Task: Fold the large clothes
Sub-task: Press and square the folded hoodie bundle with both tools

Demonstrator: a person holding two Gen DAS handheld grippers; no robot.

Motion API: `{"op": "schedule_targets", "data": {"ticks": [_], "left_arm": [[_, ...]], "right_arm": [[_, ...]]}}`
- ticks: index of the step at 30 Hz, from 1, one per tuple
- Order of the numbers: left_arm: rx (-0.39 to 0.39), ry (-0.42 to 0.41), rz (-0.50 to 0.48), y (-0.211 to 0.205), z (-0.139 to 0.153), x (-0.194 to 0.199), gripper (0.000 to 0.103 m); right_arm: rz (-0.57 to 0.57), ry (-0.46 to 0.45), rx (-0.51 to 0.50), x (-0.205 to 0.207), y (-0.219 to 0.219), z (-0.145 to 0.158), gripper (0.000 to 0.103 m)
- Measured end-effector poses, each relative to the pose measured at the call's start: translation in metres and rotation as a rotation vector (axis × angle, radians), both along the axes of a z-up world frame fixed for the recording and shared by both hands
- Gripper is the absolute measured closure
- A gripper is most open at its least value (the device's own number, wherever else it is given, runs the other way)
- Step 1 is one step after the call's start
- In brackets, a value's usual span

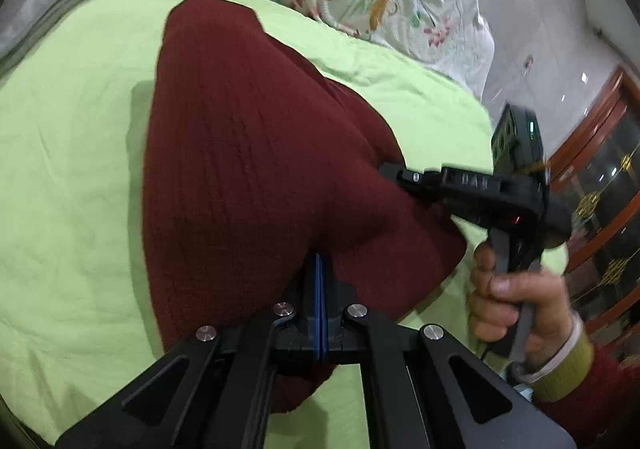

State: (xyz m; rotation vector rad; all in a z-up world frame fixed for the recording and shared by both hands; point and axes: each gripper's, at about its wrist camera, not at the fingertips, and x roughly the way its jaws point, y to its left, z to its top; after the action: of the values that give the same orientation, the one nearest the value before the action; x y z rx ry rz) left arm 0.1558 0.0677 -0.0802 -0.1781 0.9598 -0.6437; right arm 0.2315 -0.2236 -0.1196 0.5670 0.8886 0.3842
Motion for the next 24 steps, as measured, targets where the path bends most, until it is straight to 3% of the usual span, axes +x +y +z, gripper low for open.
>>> {"op": "schedule_targets", "data": {"ticks": [2, 6, 11, 14, 19, 24], "left_arm": [[0.021, -0.014, 0.003, -0.005, 0.0, 0.001, 0.103], [-0.013, -0.003, 0.023, 0.001, -0.001, 0.002, 0.102], [-0.014, -0.009, 0.041, 0.0, -0.002, -0.003, 0.102], [0.002, 0.011, 0.048, 0.003, 0.0, -0.008, 0.102], [0.022, 0.042, 0.075, 0.013, 0.007, -0.024, 0.102], [0.049, 0.084, 0.085, 0.016, -0.01, -0.035, 0.102]], "right_arm": [[0.002, -0.002, -0.024, 0.002, 0.001, 0.002, 0.103], [0.015, -0.028, -0.074, -0.004, 0.005, 0.014, 0.102], [0.076, -0.135, -0.078, -0.041, 0.016, 0.037, 0.1], [0.07, -0.042, -0.174, -0.043, 0.019, 0.011, 0.1], [0.054, 0.005, -0.042, -0.034, 0.0, -0.014, 0.103], [0.046, 0.004, -0.051, -0.032, 0.003, -0.012, 0.103]]}}
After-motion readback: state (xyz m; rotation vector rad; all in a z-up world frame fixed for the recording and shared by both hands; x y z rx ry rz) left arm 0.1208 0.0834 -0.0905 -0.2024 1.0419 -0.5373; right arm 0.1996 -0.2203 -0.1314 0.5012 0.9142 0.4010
